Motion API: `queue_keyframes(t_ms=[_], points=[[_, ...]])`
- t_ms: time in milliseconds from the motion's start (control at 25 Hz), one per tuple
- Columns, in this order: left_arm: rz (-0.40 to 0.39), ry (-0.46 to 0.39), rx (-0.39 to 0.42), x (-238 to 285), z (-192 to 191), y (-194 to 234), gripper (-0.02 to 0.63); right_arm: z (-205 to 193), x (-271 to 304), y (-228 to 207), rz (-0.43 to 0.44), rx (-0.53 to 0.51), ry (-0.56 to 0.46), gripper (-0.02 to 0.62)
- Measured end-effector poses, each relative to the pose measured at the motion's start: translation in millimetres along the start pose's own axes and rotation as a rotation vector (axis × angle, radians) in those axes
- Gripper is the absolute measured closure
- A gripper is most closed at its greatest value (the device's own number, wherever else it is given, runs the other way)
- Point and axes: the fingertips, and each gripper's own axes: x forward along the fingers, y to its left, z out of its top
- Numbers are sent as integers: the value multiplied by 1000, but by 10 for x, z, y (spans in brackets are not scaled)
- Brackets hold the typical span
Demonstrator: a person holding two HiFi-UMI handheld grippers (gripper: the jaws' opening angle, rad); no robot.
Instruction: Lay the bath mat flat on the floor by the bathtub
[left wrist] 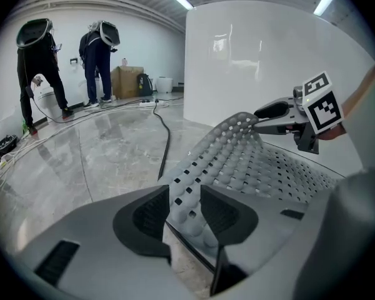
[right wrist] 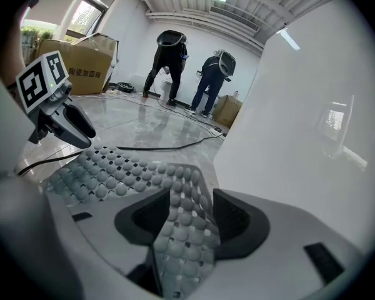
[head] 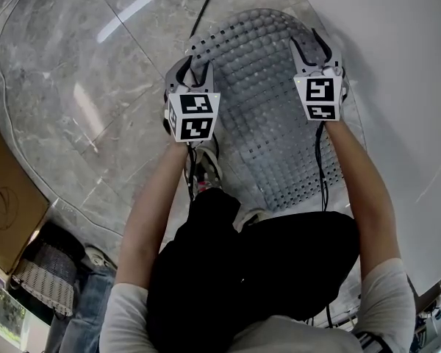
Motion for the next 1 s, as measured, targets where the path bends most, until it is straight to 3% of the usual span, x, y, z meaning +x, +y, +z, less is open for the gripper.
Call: queue_keyframes(t_ms=[200, 680, 800, 920, 1000], points=[[-16, 6, 9, 17, 12, -74, 466, -96, -55, -21, 3, -51, 24, 383], [-61, -32, 12, -22, 138, -364, 466, -106, -273, -11, 21, 27, -22, 389], [-77, -35, 16, -47, 158, -437, 466, -114, -353, 2, 26, 30, -32, 460], [-106, -30, 22, -62, 161, -539, 466, -166, -474, 16, 31, 32, -35, 580], [-143, -28, 48, -94, 163, -632, 482, -176, -566, 52, 53, 51, -39, 589]])
